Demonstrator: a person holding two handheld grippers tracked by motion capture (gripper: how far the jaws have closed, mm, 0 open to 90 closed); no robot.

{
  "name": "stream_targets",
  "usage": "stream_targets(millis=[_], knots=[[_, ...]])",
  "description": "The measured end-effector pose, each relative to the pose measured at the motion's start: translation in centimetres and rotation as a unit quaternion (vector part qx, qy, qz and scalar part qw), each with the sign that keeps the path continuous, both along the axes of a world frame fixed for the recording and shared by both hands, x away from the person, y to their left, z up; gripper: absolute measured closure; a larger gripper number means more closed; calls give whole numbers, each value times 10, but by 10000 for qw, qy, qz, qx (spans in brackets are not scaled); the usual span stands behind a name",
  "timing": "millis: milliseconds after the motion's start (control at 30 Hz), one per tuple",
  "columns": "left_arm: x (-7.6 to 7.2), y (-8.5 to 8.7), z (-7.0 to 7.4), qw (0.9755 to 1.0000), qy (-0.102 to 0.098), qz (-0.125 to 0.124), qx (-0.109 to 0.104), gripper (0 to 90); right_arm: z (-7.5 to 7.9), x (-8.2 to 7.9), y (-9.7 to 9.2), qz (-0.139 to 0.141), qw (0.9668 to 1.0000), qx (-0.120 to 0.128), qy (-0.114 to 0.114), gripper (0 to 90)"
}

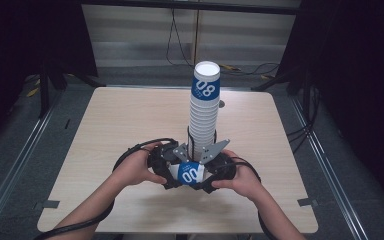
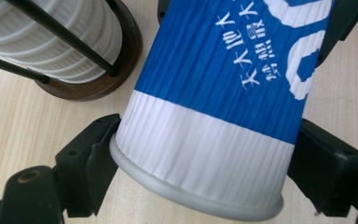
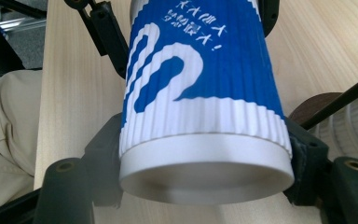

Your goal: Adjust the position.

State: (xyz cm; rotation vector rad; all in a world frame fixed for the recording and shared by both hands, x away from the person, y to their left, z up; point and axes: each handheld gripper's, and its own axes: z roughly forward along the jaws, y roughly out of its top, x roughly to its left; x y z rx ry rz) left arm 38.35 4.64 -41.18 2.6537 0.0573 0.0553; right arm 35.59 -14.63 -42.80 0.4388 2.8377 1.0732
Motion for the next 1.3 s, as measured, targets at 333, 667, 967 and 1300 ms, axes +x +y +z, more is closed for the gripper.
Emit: stream_targets(millis=[333,667,967,1300], knots=[[2,4,1,9999,8,-88,-70,148,0,-2,-1,10,9999,27,-123,296],[9,13,-2,9998,149,9,-94,148,2,-2,-6,-17,9997,114,-192,296],[11,20,-2,9988,285,102,-388,148,1,-4,-10,-78,9994,263,-188,295],[14,28,-4,9972,425,206,-572,149,0,-5,-15,-144,9990,369,-211,295]])
